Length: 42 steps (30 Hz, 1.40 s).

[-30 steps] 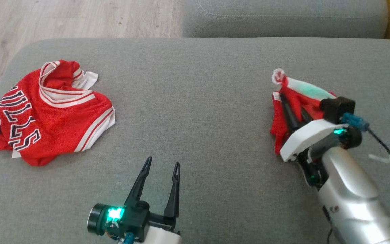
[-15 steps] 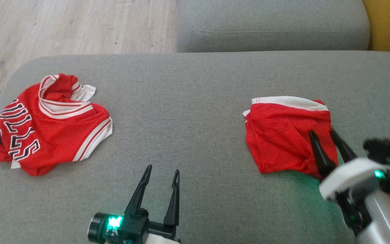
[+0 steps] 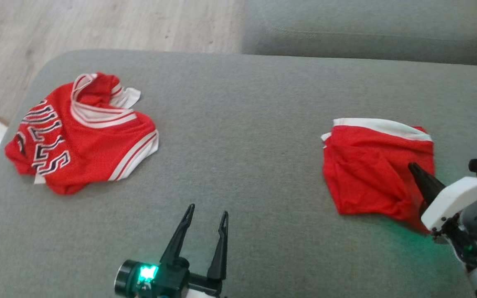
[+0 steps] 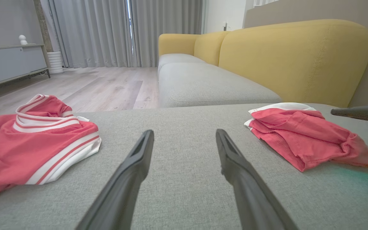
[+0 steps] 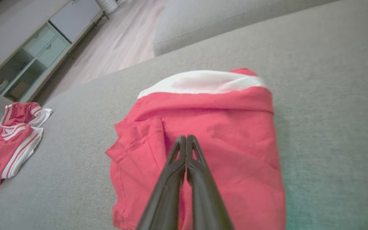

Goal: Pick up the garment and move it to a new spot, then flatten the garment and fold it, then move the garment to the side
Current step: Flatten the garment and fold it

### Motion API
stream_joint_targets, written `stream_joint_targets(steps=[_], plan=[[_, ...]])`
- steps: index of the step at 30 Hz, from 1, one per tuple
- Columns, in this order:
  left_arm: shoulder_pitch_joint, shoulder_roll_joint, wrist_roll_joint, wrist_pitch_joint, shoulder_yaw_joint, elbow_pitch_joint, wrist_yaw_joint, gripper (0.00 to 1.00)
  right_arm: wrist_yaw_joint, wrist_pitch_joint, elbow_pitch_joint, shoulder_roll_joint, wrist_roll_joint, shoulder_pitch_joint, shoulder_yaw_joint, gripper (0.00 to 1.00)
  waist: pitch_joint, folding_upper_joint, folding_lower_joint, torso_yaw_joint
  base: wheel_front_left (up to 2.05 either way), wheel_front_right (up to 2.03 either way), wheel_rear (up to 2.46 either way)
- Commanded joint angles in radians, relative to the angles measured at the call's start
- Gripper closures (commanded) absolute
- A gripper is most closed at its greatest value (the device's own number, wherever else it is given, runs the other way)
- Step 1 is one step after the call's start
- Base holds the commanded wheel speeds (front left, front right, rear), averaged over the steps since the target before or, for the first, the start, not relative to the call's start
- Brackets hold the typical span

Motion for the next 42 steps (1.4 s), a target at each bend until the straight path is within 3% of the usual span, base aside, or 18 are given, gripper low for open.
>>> stream_joint_targets(steps=[1,6,15,17,20,21,22,23,28,30,37,42], plan=[[-0.044,-0.005,-0.002,-0.005,0.019,-0.027,-0.002,0.00,-0.001,0.028,-0.014,-0.044,0.042,-0.037,0.029,1.00,0.017,0.0000,-0.0001,0.025,0.00,0.00,0.00],[-0.054,-0.005,-0.016,-0.005,0.005,-0.022,0.006,0.00,-0.001,0.090,-0.007,-0.096,0.120,-0.044,0.120,1.00,0.023,0.0000,-0.0001,0.044,0.00,0.00,0.00],[-0.050,-0.005,-0.024,-0.005,0.004,-0.035,0.017,0.00,-0.001,0.124,-0.188,-0.145,0.257,0.056,0.301,1.00,-0.003,0.0000,-0.0001,0.031,0.00,0.00,0.00],[-0.045,-0.005,-0.024,-0.005,0.009,-0.034,0.017,0.00,-0.001,0.112,-0.227,-0.161,0.264,0.089,0.341,1.00,-0.017,0.0000,-0.0001,0.024,0.00,0.00,0.00],[-0.029,-0.005,-0.025,-0.005,0.026,-0.033,0.023,0.00,-0.001,0.007,-0.272,-0.170,0.221,0.116,0.363,1.00,-0.044,0.0000,-0.0001,0.008,0.00,0.00,0.00],[-0.021,-0.005,-0.025,-0.005,0.034,-0.031,0.027,0.00,-0.001,-0.043,-0.278,-0.167,0.197,0.122,0.360,0.77,-0.055,0.0000,-0.0001,0.001,0.00,0.00,0.00],[-0.012,-0.005,-0.025,-0.005,0.044,-0.029,0.030,0.00,-0.001,-0.093,-0.285,-0.165,0.161,0.126,0.362,0.28,-0.066,0.0000,-0.0001,-0.008,0.00,0.00,0.00],[-0.002,-0.005,-0.025,-0.005,0.055,-0.029,0.035,0.00,-0.001,-0.151,-0.290,-0.162,0.121,0.128,0.361,0.00,-0.075,0.0000,-0.0001,-0.018,0.00,0.00,0.00],[0.046,-0.005,-0.040,-0.005,0.117,-0.051,0.046,0.00,-0.001,-0.405,-0.263,-0.089,-0.022,0.149,0.312,0.00,-0.118,0.0000,-0.0001,-0.073,0.00,0.00,0.00],[0.067,-0.005,-0.041,-0.005,0.139,-0.056,0.044,0.00,-0.001,-0.459,-0.249,-0.054,-0.065,0.163,0.280,0.00,-0.135,0.0000,-0.0001,-0.091,0.00,0.00,0.00],[0.131,-0.005,-0.025,-0.005,0.200,-0.090,0.047,0.00,-0.001,-0.490,-0.235,0.072,-0.260,0.249,0.102,0.00,-0.185,0.0000,-0.0001,-0.126,0.00,0.00,0.00],[0.170,-0.005,0.002,-0.005,0.230,-0.116,0.073,0.00,-0.001,-0.490,-0.239,0.162,-0.450,0.344,-0.022,0.00,-0.212,0.0000,-0.0001,-0.131,0.00,0.00,0.00]])
